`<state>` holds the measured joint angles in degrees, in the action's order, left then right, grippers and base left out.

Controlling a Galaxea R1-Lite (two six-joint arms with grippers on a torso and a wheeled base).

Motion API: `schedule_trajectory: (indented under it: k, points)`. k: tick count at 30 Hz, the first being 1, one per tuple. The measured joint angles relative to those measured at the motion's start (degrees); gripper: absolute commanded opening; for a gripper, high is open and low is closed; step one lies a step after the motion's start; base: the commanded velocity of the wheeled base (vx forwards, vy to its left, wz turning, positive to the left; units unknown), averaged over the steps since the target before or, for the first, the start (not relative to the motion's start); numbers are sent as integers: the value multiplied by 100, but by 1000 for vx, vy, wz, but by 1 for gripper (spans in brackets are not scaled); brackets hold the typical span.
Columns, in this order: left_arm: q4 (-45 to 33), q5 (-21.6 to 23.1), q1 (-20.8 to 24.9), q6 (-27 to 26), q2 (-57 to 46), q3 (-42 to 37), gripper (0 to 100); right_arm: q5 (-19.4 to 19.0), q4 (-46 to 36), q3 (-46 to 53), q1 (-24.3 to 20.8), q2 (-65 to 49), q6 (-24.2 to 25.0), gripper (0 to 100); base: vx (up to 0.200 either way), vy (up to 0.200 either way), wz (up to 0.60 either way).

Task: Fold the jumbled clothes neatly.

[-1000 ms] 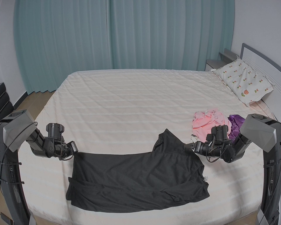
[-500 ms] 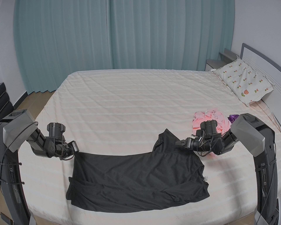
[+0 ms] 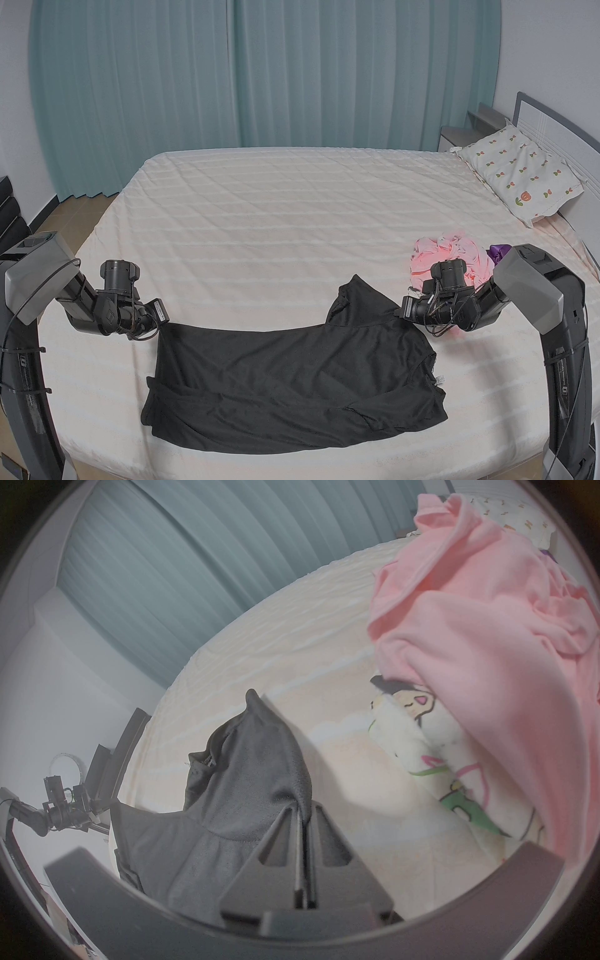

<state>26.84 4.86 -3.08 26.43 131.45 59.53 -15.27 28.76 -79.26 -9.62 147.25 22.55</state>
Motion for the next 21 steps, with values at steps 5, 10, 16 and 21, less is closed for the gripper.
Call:
schedule_trajectory:
  k: [5,10,16,21]
  points:
    - [0,-123,-11,-5,-78,11,0,-82,578,433,127,-233,51,0,0,0,0]
    - [4,-165,-61,-10,-171,39,0,-194,1534,823,160,-425,288,0,0,0,0]
    - [11,-178,-195,-32,-254,72,0,-304,1909,1229,183,-602,378,0,0,0,0]
    - [-2,-187,-243,-49,-276,52,0,-464,1916,1414,249,-718,377,0,0,0,0]
